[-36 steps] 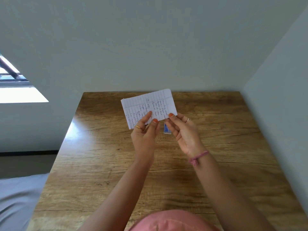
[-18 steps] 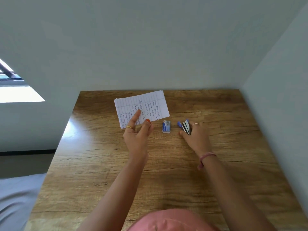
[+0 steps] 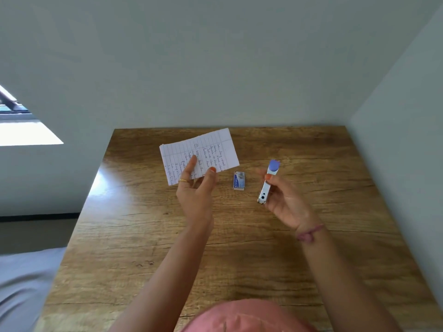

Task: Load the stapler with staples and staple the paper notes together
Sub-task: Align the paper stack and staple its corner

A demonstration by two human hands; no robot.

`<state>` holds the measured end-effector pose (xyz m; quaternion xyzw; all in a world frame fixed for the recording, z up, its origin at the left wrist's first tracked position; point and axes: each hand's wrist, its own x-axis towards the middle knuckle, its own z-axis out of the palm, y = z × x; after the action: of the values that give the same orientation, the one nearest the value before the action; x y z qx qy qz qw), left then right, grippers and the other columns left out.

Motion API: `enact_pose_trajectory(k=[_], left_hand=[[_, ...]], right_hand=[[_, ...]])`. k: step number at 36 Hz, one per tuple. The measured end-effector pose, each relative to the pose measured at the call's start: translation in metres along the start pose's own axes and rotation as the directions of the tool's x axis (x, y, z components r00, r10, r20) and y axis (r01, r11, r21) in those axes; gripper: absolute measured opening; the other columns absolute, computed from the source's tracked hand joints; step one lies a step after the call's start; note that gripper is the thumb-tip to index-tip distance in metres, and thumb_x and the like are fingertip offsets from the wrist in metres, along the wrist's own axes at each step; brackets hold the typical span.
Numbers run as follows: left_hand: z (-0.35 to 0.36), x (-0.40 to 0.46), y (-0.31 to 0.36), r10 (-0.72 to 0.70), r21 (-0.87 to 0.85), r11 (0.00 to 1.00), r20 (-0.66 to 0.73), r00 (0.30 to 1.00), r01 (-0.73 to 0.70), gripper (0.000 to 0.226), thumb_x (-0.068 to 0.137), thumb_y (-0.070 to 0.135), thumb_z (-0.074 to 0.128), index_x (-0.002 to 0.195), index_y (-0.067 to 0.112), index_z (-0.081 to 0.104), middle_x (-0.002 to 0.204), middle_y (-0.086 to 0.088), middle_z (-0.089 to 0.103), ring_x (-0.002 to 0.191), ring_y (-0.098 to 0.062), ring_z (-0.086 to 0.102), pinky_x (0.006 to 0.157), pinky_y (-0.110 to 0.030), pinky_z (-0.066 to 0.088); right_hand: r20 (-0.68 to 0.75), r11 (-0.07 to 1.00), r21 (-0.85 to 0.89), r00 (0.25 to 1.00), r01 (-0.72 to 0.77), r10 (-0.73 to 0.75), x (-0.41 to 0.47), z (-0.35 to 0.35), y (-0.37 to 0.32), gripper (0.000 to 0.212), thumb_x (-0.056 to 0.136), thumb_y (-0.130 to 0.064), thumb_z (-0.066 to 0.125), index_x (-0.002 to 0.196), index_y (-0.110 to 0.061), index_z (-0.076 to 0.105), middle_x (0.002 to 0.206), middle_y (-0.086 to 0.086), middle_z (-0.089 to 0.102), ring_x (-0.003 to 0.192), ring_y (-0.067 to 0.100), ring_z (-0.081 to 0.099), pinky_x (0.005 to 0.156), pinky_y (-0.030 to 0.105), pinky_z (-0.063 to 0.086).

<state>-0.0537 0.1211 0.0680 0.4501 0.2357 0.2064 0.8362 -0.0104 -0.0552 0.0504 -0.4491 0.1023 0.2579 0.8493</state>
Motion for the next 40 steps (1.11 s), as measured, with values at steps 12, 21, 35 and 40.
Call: enact_pose_trajectory(k=[12, 21, 35, 40], left_hand=[[0.007, -0.005, 0.008, 0.052, 0.056, 0.997, 0.053, 0.997, -0.055, 0.042, 0.084, 0.003, 0.071, 0.116, 0.029, 0.063, 0.122, -0.026, 0.062, 0.101, -0.024, 0.069, 0.077, -0.024, 0.056], [0.007, -0.007, 0.01, 0.077, 0.07, 0.994, 0.061, 0.995, -0.081, 0.041, 0.082, 0.003, 0.073, 0.11, 0.032, 0.065, 0.121, -0.019, 0.065, 0.097, -0.022, 0.071, 0.075, -0.027, 0.058], [0.012, -0.012, 0.01, 0.119, 0.184, 0.973, 0.122, 0.985, -0.141, 0.042, 0.085, 0.004, 0.071, 0.121, 0.024, 0.061, 0.099, 0.013, 0.075, 0.088, -0.012, 0.073, 0.069, -0.021, 0.058], [0.012, -0.014, 0.01, 0.167, 0.238, 0.952, 0.129, 0.977, -0.194, 0.04, 0.086, 0.009, 0.071, 0.113, 0.037, 0.063, 0.079, 0.0, 0.076, 0.072, -0.015, 0.071, 0.065, -0.02, 0.056]], right_hand=[[0.196, 0.992, -0.103, 0.98, 0.068, -0.047, -0.008, 0.049, 0.018, 0.036, 0.065, -0.034, 0.083, 0.096, -0.021, 0.071, 0.075, 0.001, 0.069, 0.061, 0.011, 0.063, 0.065, 0.03, 0.057], [0.144, 0.984, -0.15, 0.983, -0.091, 0.113, -0.01, 0.062, 0.017, 0.033, 0.09, -0.04, 0.056, 0.111, -0.015, 0.064, 0.084, -0.001, 0.067, 0.072, 0.009, 0.062, 0.066, 0.026, 0.053], [0.182, 0.996, 0.088, 0.982, 0.03, -0.045, -0.011, 0.054, 0.022, 0.031, 0.085, -0.019, 0.065, 0.116, -0.014, 0.067, 0.104, 0.006, 0.069, 0.088, 0.016, 0.064, 0.071, 0.032, 0.055], [0.164, 0.997, 0.061, 0.985, 0.038, -0.048, -0.012, 0.053, 0.026, 0.047, 0.078, -0.014, 0.072, 0.124, -0.008, 0.062, 0.114, 0.009, 0.067, 0.098, 0.017, 0.065, 0.083, 0.037, 0.054]])
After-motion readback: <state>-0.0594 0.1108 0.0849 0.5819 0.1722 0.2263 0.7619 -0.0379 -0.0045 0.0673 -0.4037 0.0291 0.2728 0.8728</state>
